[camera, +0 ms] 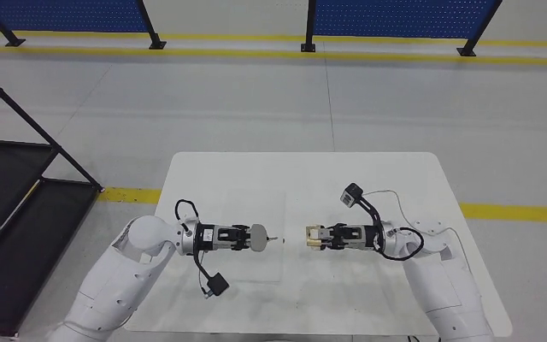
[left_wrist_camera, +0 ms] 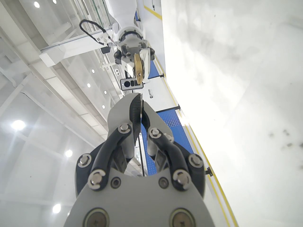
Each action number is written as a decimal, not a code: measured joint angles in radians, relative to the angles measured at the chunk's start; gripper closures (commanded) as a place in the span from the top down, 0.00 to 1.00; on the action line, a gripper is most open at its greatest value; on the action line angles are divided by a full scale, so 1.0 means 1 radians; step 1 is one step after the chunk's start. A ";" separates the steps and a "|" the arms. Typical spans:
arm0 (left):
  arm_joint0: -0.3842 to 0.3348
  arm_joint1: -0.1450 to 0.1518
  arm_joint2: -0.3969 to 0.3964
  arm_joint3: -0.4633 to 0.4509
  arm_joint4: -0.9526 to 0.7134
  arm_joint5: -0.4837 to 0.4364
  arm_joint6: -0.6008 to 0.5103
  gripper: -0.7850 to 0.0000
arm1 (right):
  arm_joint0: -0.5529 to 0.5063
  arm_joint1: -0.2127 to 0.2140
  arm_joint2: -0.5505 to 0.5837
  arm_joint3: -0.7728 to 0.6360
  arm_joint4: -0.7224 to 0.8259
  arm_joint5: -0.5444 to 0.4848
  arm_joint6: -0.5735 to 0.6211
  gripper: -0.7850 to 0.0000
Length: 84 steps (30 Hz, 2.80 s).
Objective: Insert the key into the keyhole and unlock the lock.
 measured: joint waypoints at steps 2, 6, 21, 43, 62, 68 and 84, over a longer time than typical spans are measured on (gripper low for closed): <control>-0.009 0.000 0.011 0.009 -0.007 0.007 0.012 0.00 | 0.013 0.000 -0.016 0.014 0.002 -0.010 0.005 0.00; -0.027 -0.003 0.037 0.020 -0.012 0.016 0.016 0.00 | 0.028 0.000 -0.042 0.030 0.005 -0.033 0.006 0.00; -0.059 -0.008 0.075 0.051 -0.037 0.003 0.019 0.00 | 0.035 0.001 -0.059 0.040 0.017 -0.057 -0.003 0.00; -0.097 -0.019 0.147 0.117 -0.129 0.108 0.062 0.00 | 0.058 0.016 -0.116 0.032 0.075 -0.071 0.045 0.00; -0.126 -0.025 0.196 0.135 -0.125 0.136 0.035 0.00 | 0.058 0.031 -0.153 0.007 0.080 -0.073 0.014 0.00; -0.126 -0.024 0.199 0.135 -0.127 0.145 0.022 0.00 | 0.059 0.035 -0.162 0.006 0.089 -0.072 0.008 0.00; -0.136 -0.024 0.216 0.146 -0.132 0.150 0.012 0.00 | 0.061 0.046 -0.180 0.000 0.104 -0.071 -0.007 0.00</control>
